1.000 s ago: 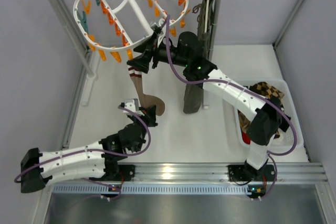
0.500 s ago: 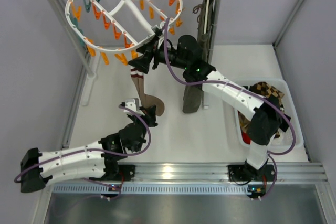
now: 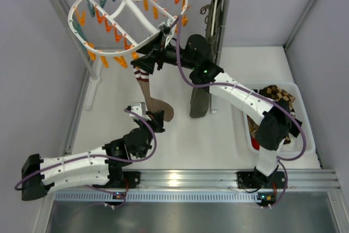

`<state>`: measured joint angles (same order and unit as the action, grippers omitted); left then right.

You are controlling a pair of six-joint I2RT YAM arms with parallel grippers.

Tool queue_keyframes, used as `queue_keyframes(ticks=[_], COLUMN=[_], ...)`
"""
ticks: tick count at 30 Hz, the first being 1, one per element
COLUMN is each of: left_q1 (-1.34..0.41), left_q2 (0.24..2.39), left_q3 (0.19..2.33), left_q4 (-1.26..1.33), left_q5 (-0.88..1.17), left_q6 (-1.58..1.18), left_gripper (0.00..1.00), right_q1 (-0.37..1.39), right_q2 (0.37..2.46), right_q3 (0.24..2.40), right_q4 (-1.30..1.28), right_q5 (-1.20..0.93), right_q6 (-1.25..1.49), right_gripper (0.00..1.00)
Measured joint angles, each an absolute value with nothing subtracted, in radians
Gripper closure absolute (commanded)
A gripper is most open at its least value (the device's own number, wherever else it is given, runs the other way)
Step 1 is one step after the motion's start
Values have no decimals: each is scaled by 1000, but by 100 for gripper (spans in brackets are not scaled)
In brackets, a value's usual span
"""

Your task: Remove the socks clipped to the hanger

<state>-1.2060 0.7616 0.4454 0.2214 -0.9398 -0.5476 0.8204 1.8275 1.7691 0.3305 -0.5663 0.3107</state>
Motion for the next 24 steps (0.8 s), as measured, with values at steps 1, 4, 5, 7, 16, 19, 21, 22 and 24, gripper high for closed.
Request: queue_keyframes(ticks=[1,4,5,7,16,19,21,22,24], left_q1=[-1206,-1206,-1206,-1206,-1206,-1206,-1206,-1206,-1206], left_q2=[762,762,762,762,767,771,773,775,776], left_q3=[445,445,445,446,458,458,458,458,458], left_q4=[221,221,221,221,219,215,215,214,212], left_q5=[-936,-931,-931,-931,-931,-931,-931,-931,-931], left_q6=[-548,-548,-548,-548,-548,-548,-548,-548,-548], left_gripper=[100,100,100,100,100,100,100,100,100], right_q1=[820,818,818,817,817,815,815,815,815], right_q2=[1829,1840,1845,1853,1860,1860,1860,1860,1860], right_q3=[1769,1776,1783,1789,1790,1790,1790,1790,1790], right_q4=[336,353,356,360,392,406,422,429,442], right_q5=[-573,-587,-592,-598,-600,-599,-596,-596,-595], right_q6=[318,342,345,358,396,405,413,417,421], right_gripper=[43,49,52,60,70,80,84,89,94])
